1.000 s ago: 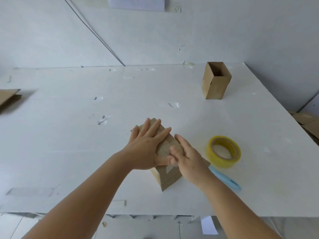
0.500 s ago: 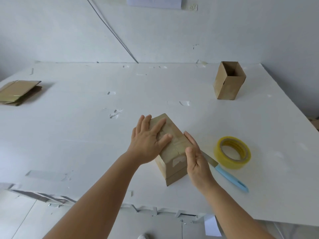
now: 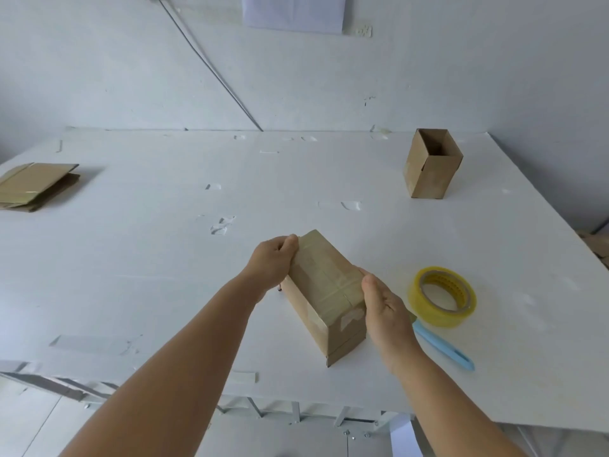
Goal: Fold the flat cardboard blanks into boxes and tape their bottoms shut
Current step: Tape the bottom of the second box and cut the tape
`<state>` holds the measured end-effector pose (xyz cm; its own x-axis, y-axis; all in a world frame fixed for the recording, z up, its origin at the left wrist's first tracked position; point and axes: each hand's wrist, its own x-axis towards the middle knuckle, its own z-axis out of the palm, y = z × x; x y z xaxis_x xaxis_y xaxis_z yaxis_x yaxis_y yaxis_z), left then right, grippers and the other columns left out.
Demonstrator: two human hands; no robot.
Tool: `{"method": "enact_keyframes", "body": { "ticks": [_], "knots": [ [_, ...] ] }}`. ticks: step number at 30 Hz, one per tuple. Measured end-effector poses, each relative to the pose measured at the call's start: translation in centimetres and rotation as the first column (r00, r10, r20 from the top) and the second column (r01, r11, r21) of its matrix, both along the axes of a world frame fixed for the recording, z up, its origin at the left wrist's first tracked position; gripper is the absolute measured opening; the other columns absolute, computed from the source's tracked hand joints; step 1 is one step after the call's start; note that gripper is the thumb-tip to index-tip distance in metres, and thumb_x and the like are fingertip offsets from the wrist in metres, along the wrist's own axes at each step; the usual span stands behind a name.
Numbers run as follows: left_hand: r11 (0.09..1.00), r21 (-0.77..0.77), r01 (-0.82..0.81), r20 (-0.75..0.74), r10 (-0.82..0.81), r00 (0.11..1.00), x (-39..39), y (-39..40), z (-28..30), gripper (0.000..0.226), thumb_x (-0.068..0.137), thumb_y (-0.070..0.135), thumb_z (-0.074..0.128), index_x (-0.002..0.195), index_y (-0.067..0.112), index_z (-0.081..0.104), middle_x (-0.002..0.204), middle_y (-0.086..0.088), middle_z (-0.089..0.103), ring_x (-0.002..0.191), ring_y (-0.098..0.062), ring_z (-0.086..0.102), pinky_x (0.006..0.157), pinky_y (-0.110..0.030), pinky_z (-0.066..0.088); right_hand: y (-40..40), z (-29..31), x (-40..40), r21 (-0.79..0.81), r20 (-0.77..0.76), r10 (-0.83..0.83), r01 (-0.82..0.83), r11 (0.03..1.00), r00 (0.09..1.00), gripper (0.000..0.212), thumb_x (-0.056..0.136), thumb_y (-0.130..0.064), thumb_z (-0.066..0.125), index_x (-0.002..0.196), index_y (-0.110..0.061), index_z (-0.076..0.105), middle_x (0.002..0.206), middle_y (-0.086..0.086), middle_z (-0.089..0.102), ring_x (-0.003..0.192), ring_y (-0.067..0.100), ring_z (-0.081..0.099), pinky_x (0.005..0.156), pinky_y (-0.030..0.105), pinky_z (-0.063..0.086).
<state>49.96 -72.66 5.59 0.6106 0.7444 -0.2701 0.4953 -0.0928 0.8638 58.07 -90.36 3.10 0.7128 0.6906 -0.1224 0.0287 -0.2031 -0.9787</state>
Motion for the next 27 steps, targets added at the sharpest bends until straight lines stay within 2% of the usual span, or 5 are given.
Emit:
{"method": "enact_keyframes", "body": {
  "ticks": [5, 8, 17, 22, 27],
  "knots": [
    [0.900, -0.423, -0.109, -0.166, 0.041, 0.985, -1.3, -0.7, 0.7, 0.063, 0.093, 0.066, 0.024, 0.115, 0.010, 0.042, 0.110, -0.016, 0.053, 0.096, -0.039, 0.063, 0.074, -0.043, 0.056, -0.1, 1.0, 1.0, -0.094, 0.018, -0.016, 0.018, 0.995, 1.000, 0.032, 0.101, -0.031, 0.035, 0.113, -0.034, 0.064, 0.110, -0.021, 0.065, 0.112, 0.001, 0.055, 0.099, 0.021, 0.041],
    [0.861, -0.506, -0.055, 0.006, 0.067, 0.998, -1.6, -0.2, 1.1, 0.072, 0.094, 0.063, 0.027, 0.118, 0.001, 0.054, 0.111, -0.024, 0.060, 0.089, -0.039, 0.069, 0.080, -0.045, 0.058, 0.2, 1.7, 1.2, -0.115, 0.057, 0.045, -0.038, 0.993, 0.997, 0.032, 0.100, -0.028, 0.039, 0.122, -0.032, 0.062, 0.111, -0.020, 0.067, 0.111, 0.001, 0.058, 0.104, 0.030, 0.042],
    [0.950, -0.040, 0.310, 0.425, -0.265, 0.865, -1.5, 1.8, 4.6, 0.032, 0.099, 0.030, 0.044, 0.126, 0.018, 0.055, 0.120, -0.002, 0.065, 0.115, -0.022, 0.059, 0.102, -0.040, 0.047, 4.7, 7.2, 1.2, -0.085, 0.178, 0.025, -0.010, 0.996, 0.984, 0.016, 0.092, -0.048, 0.048, 0.100, -0.042, 0.060, 0.096, -0.025, 0.064, 0.092, -0.010, 0.056, 0.071, 0.012, 0.041],
    [0.945, 0.032, 0.324, 0.505, -0.296, 0.811, -1.3, 3.0, 3.7, 0.057, 0.095, 0.003, 0.051, 0.140, 0.038, 0.043, 0.123, 0.013, 0.064, 0.117, -0.007, 0.058, 0.095, -0.024, 0.046, 7.0, 7.4, 0.9, -0.060, 0.200, -0.139, 0.153, 0.986, 0.970, 0.018, 0.087, -0.031, 0.058, 0.101, -0.032, 0.068, 0.080, -0.005, 0.070, 0.051, 0.008, 0.048, 0.046, 0.017, 0.037],
    [0.977, 0.147, 0.152, 0.412, -0.200, 0.889, 0.8, 3.8, 2.7, 0.056, 0.079, -0.001, 0.061, 0.116, 0.041, 0.056, 0.109, 0.020, 0.068, 0.102, 0.003, 0.063, 0.084, -0.020, 0.053, 8.9, 6.5, 2.1, -0.091, 0.295, -0.222, 0.258, 0.962, 0.929, 0.050, 0.082, -0.023, 0.062, 0.131, -0.032, 0.054, 0.115, -0.008, 0.062, 0.095, 0.002, 0.059, 0.080, 0.029, 0.053]
  ]
}}
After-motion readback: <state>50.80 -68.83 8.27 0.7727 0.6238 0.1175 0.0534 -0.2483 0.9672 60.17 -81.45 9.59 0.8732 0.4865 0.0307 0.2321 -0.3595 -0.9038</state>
